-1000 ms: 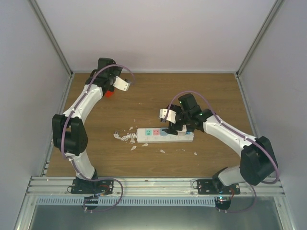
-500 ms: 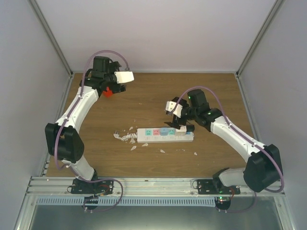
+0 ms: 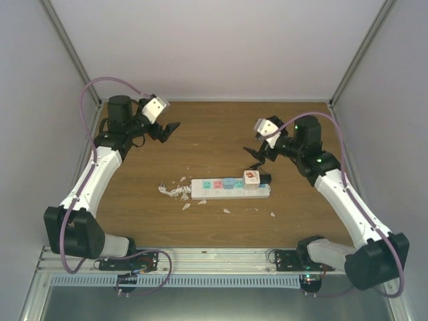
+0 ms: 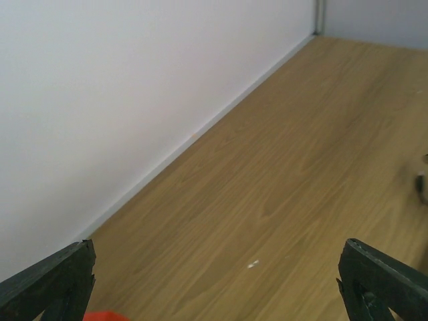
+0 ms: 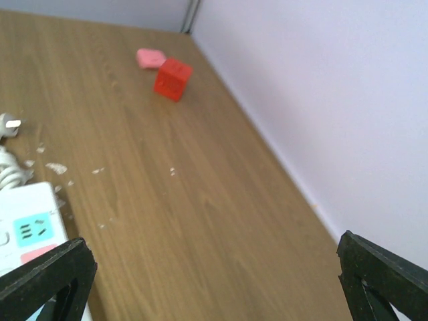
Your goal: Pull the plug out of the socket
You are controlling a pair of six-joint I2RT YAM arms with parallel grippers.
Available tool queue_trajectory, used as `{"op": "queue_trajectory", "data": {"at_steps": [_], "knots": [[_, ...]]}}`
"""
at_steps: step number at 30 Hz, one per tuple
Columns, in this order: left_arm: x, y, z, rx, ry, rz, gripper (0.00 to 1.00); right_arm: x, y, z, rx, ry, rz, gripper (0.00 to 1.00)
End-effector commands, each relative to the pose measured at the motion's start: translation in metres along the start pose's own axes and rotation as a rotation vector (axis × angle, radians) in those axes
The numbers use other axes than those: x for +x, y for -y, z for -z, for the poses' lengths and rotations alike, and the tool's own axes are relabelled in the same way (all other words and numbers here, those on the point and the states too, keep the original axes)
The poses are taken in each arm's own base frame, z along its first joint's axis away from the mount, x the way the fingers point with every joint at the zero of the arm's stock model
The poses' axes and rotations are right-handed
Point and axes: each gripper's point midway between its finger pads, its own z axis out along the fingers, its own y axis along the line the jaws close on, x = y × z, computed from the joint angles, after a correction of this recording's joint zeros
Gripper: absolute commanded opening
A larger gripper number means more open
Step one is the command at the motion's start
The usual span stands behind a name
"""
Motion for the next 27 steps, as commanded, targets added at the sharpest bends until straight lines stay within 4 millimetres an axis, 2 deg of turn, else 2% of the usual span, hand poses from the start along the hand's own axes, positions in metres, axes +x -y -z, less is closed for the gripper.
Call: {"op": "queue_trajectory", "data": {"at_steps": [1, 5, 11, 14, 18, 22, 27], "knots": [[-0.014, 0.023, 0.001, 0.149, 0.069, 0.112, 0.99, -0.020, 0.012, 0.023, 0.050, 0.080, -0.062, 1.00], [0.012, 0.034, -0.007, 0.174, 0.031, 0.173, 0.99, -0.015, 0.007, 0.028, 0.028, 0.071, -0.128, 1.00], [0.043, 0.058, -0.010, 0.223, 0.021, 0.146, 0.99, 0.006, 0.020, 0.035, 0.080, 0.018, -0.205, 1.00], [0.063, 0.088, -0.010, 0.354, 0.009, 0.095, 0.99, 0.011, 0.026, 0.047, 0.125, 0.028, -0.207, 1.00], [0.083, 0.128, -0.018, 0.521, -0.036, 0.087, 0.99, 0.022, 0.014, 0.055, 0.067, 0.024, -0.180, 1.00], [0.092, 0.162, -0.022, 0.598, -0.034, 0.031, 0.99, 0.051, -0.008, 0.046, -0.056, -0.034, -0.172, 1.00], [0.096, 0.191, -0.037, 0.668, -0.057, -0.022, 0.99, 0.083, -0.032, 0.035, -0.185, -0.088, -0.112, 1.00]]}}
